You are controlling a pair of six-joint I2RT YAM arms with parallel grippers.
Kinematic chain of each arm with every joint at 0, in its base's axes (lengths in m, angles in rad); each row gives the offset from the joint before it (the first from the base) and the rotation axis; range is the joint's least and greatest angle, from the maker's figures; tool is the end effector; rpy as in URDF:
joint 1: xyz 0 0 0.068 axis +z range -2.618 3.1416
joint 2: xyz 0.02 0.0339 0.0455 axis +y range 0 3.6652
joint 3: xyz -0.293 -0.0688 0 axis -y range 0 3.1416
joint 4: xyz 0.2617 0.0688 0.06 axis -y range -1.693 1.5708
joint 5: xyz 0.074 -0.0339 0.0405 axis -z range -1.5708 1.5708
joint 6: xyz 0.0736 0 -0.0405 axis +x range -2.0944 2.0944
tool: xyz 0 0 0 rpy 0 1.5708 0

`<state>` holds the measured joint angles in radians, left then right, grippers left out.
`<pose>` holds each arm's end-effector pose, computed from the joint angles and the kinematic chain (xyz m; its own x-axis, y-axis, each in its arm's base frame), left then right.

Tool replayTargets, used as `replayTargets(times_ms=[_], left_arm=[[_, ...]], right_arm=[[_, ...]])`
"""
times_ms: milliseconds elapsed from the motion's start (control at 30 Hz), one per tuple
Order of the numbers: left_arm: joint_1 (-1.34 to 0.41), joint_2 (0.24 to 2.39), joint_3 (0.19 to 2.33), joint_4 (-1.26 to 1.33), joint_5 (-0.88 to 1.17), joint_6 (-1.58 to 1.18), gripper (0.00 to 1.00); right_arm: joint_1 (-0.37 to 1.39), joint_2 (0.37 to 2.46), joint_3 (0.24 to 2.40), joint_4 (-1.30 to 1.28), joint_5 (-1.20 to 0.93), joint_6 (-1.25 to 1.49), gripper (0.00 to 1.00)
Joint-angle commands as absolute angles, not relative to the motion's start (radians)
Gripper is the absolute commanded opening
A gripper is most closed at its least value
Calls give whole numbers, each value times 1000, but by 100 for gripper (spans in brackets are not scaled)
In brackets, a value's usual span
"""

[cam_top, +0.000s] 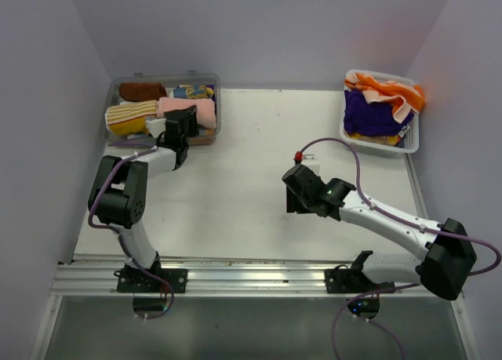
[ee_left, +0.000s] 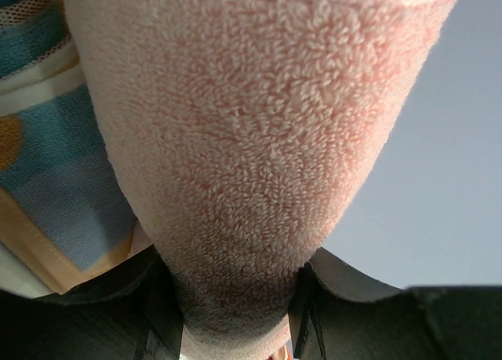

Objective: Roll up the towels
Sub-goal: Place the rolled towel into the container

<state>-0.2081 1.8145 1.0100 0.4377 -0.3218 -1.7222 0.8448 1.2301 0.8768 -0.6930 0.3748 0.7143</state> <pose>0.4448 -0.0701 0.1993 0.1447 -0.9891 0.0287 -0.3329 -0.0760 -0.9399 0.1926 0.1764 0.2321 -0.8103 0.0054 -0.5859 -0.0574 0.9944 0.0886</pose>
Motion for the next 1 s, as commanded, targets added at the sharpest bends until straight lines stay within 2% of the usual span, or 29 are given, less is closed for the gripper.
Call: replayTargets(times_ms=[0,133,233,400,433,533,967], left_arm=[[-213,1759,1019,414,-379,-1741,23],[-212,1789,1038,393,-334,-1753,31],[-212,1795,1057,345,-328,-1756,47],[-210,1773,1081,275,-321,-1758,61],[-210,1769,1084,262,-321,-1756,69],[-209,1759,1104,213,-316,-1747,78],[-169,1804,1238,71,-233,-1683,85]], right_arm=[[845,1204,916,-707,379,713,53],[845,1187,913,-710,380,716,53],[845,1174,910,-719,385,722,53],[845,1158,907,-724,387,726,53],[845,1157,907,-724,387,727,53],[845,1157,908,-721,387,729,53],[845,1152,900,-718,382,729,54]])
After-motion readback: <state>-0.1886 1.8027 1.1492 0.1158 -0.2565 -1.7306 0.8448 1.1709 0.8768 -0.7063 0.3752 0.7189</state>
